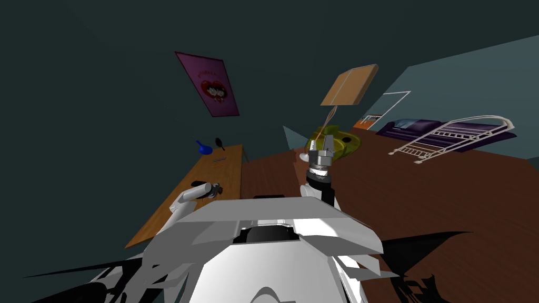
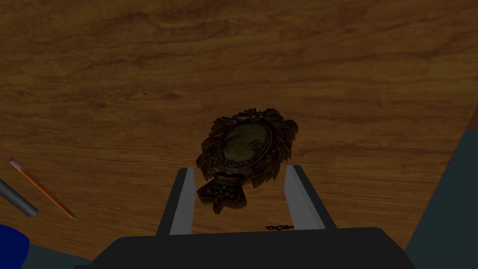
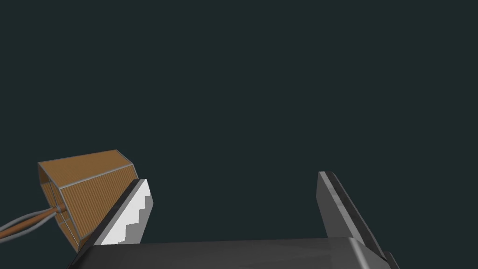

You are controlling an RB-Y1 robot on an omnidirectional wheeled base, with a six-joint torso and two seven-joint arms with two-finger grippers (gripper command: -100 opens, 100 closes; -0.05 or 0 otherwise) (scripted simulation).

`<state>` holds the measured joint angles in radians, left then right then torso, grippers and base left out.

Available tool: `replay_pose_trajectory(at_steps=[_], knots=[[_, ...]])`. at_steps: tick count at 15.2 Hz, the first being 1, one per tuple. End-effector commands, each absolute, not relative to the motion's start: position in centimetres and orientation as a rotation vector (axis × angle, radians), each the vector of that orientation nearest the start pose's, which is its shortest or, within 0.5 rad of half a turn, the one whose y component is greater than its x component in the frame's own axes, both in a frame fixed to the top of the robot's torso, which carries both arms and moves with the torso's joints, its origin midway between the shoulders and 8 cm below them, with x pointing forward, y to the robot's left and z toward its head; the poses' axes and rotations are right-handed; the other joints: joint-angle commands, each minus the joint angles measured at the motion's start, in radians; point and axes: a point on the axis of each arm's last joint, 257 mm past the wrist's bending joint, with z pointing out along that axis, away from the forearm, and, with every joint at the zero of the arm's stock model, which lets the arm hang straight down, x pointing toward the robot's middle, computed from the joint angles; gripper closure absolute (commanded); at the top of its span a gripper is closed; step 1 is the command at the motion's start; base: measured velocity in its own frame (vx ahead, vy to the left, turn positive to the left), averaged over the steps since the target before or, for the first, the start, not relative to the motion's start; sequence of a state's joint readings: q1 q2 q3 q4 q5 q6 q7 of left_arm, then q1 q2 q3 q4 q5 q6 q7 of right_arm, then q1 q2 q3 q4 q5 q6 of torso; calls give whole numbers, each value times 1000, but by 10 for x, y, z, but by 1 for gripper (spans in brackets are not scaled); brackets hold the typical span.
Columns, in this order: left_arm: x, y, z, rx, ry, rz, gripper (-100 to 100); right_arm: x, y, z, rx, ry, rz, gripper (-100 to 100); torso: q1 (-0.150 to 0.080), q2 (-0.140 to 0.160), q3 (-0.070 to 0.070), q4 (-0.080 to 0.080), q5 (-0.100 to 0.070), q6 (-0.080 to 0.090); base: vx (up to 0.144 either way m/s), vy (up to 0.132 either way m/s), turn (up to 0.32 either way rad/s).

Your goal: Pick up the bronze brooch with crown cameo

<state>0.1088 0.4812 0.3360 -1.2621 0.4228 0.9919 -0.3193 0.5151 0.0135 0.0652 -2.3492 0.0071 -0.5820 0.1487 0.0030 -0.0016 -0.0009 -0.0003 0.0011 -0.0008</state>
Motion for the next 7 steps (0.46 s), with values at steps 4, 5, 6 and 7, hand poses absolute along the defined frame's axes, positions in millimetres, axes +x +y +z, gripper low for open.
replay_pose_trajectory(at_steps=[4,5,6,7], knots=[[274,536,-473,-2088,1843,-89,100,316,-256,64,513,537,1244,0,0,-1,0,0,0,0,35,1,20],[273,535,-471,-2087,1845,-88,100,316,-256,64,513,537,1244,0,0,-1,0,0,0,0,32,-3,15],[271,534,-469,-2087,1847,-86,100,316,-256,64,513,537,1244,0,-1,-1,0,0,0,0,29,-3,18],[273,536,-471,-2086,1844,-88,100,316,-256,64,513,537,1244,0,-1,-1,0,0,0,0,16,-2,9]])
